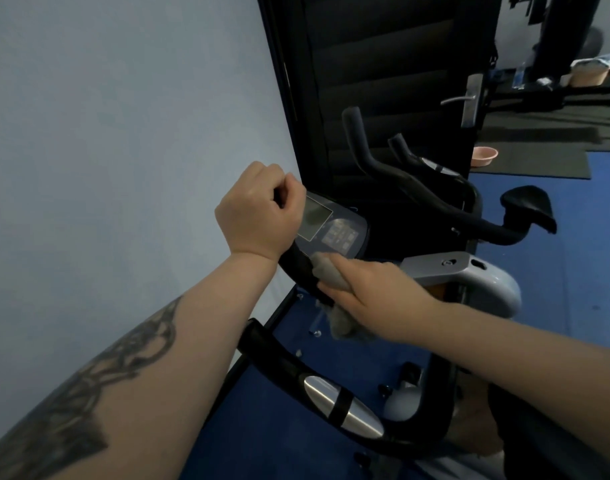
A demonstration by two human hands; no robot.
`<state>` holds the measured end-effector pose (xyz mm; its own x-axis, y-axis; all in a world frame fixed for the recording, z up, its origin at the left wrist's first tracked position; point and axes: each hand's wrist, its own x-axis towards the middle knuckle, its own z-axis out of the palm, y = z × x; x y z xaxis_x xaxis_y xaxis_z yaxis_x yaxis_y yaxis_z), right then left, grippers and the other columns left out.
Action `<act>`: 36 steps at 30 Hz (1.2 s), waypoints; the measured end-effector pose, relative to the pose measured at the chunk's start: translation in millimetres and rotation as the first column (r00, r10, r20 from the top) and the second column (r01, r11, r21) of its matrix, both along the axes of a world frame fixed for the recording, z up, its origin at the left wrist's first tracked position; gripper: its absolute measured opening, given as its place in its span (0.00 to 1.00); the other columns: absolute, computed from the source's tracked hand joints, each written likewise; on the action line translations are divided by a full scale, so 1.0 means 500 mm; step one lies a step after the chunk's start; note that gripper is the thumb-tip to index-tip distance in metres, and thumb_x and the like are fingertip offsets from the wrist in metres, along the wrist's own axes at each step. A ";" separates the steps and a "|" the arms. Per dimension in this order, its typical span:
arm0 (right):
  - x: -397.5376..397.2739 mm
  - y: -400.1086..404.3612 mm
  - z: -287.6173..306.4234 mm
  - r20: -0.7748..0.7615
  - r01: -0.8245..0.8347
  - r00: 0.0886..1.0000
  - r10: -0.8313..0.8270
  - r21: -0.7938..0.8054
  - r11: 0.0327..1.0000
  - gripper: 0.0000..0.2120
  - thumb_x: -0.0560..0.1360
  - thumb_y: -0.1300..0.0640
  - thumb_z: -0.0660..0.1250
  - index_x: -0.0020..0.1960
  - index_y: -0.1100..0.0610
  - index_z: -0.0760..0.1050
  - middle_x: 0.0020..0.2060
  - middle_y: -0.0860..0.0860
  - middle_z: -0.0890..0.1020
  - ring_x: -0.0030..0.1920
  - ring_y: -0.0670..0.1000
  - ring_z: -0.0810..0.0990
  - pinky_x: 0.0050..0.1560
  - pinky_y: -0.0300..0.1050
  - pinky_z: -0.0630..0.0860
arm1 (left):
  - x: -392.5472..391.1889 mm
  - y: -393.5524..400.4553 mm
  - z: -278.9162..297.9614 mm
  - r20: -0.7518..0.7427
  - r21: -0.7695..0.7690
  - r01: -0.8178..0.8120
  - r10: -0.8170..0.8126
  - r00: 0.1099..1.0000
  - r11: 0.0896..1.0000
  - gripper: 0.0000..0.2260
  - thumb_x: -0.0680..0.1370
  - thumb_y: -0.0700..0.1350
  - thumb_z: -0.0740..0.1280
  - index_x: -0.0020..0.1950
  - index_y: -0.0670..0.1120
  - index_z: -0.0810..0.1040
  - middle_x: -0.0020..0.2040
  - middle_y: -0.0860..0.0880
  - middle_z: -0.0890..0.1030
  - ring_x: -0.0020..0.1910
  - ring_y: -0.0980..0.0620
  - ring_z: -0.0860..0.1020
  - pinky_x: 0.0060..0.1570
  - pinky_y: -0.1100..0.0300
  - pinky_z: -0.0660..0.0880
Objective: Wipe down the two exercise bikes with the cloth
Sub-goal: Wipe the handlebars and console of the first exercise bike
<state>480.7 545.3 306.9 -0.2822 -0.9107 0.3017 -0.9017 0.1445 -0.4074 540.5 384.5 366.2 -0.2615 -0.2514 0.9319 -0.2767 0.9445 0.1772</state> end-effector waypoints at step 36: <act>0.009 -0.055 0.040 0.229 -0.020 0.973 0.002 0.078 0.997 0.14 0.82 0.44 0.53 0.60 0.50 0.70 0.50 0.51 0.79 0.49 0.53 0.78 0.49 0.47 0.71 | 0.000 -0.004 0.001 -0.005 0.001 -0.008 0.008 1.000 1.000 0.14 0.73 0.44 0.62 0.30 0.50 0.62 0.30 0.54 0.64 0.27 0.53 0.61 0.27 0.63 0.55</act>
<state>485.1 517.7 327.0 -0.3250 -0.9326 0.1569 -0.7878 0.1752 -0.5905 540.6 382.5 366.7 -0.2546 -0.2539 0.9331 -0.2831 0.9422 0.1792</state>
